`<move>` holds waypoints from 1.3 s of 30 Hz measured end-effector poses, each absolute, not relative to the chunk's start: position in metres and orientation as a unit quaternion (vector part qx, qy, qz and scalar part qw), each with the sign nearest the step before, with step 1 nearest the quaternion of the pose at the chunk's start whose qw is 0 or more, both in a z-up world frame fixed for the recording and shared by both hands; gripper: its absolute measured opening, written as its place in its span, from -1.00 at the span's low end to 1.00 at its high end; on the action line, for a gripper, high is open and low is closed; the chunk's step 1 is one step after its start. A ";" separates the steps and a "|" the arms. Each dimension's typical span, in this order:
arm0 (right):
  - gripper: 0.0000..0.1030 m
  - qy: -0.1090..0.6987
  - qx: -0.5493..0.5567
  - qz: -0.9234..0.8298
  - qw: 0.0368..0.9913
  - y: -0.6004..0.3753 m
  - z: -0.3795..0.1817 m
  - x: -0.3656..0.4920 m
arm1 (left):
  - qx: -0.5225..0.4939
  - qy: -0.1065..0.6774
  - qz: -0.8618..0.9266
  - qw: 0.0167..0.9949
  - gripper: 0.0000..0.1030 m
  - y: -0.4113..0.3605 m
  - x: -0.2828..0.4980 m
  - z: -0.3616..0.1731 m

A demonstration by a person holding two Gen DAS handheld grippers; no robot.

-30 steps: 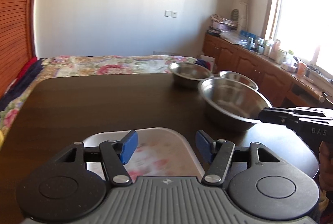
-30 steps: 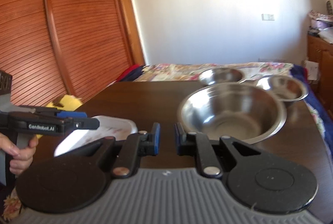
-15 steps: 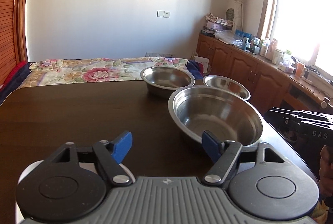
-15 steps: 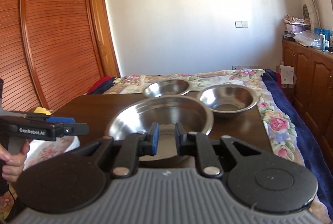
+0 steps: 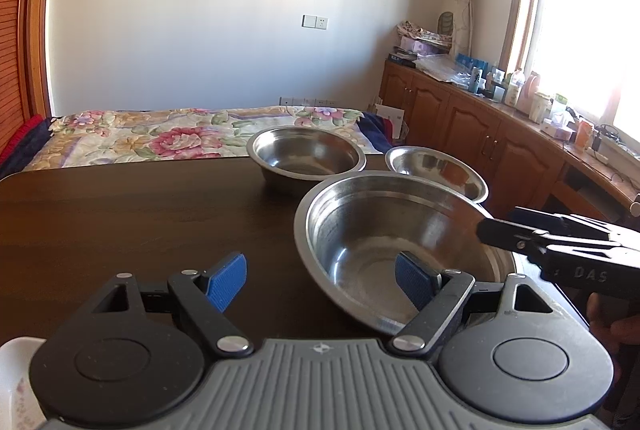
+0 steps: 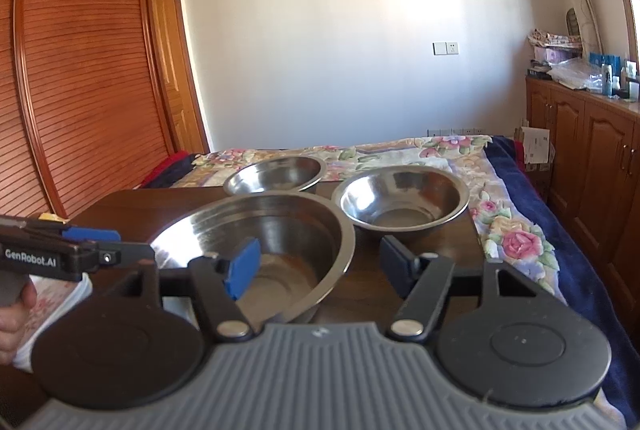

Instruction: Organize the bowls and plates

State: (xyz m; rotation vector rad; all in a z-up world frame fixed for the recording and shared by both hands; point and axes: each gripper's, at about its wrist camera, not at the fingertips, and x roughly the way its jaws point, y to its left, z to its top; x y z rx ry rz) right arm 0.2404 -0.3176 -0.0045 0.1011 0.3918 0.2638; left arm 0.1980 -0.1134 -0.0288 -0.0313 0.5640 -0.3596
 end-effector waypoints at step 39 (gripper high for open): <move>-0.39 0.204 0.050 0.151 0.966 -0.317 -0.017 0.257 | -0.016 0.292 -0.180 0.939 -0.29 -0.124 0.205 -0.036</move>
